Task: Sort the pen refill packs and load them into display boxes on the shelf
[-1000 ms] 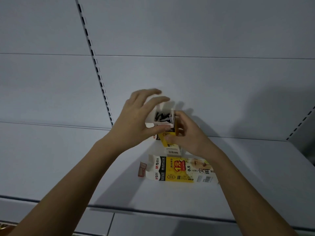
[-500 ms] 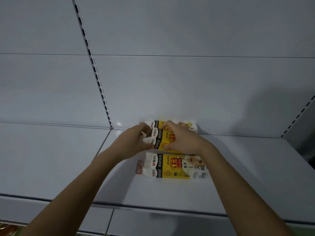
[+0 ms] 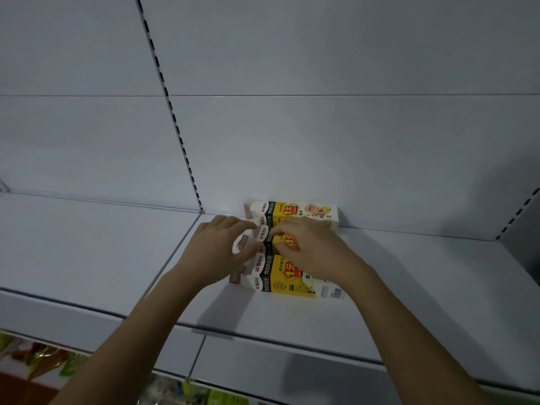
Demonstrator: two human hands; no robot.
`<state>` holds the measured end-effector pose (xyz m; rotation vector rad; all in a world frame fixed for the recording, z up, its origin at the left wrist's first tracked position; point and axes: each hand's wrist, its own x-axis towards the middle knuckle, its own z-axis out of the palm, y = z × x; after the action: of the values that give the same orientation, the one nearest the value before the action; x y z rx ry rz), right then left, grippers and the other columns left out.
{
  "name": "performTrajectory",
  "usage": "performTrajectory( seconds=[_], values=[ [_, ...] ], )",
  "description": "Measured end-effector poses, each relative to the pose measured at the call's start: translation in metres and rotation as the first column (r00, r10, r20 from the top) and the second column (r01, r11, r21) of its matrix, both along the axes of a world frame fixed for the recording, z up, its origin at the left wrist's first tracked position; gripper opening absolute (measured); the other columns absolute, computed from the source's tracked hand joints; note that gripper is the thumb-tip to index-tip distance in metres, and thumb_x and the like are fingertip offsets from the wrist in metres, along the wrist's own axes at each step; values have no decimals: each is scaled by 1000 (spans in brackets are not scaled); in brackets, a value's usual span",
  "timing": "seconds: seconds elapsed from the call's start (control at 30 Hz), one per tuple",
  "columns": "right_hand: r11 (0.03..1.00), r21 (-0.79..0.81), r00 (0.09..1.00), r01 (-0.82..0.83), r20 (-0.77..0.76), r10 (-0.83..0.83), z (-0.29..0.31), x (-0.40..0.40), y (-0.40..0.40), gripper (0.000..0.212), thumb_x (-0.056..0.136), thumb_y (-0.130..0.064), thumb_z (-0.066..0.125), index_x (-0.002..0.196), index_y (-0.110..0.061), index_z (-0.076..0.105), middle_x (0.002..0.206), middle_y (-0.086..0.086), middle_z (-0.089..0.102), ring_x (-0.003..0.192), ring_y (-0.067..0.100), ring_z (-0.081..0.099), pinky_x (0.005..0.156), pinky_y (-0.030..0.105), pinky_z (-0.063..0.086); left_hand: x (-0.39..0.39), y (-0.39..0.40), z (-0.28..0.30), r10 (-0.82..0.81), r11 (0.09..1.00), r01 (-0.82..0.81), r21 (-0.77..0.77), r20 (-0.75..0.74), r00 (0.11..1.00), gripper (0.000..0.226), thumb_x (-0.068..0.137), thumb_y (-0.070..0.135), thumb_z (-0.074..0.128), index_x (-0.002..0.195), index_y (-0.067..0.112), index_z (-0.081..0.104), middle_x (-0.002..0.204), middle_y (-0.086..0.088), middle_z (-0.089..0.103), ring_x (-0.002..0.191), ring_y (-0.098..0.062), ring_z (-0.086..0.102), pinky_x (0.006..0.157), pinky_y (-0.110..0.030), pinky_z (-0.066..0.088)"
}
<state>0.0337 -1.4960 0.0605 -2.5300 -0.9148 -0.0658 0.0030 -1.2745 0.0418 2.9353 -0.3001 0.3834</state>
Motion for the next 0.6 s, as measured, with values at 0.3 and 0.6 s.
performTrajectory(
  seconds=[0.3, 0.6],
  values=[
    [979, 28, 977, -202, -59, 203, 5, -50, 47, 24, 97, -38, 52, 115, -28, 65, 111, -9, 65, 101, 12, 58, 82, 38, 52, -103, 43, -5, 235, 972, -236, -3, -99, 967, 58, 84, 72, 33, 115, 35, 66, 117, 11, 67, 107, -12, 58, 86, -35, 49],
    [962, 152, 911, -225, -318, 263, -16, -118, 148, 14, 96, -35, 55, 104, -32, 66, 94, -24, 59, 91, 3, 58, 77, 26, 49, -215, 149, -27, 511, 834, -537, -128, -187, 839, 41, 91, 62, 48, 119, 35, 62, 114, 12, 63, 104, -12, 55, 85, -36, 50]
  ],
)
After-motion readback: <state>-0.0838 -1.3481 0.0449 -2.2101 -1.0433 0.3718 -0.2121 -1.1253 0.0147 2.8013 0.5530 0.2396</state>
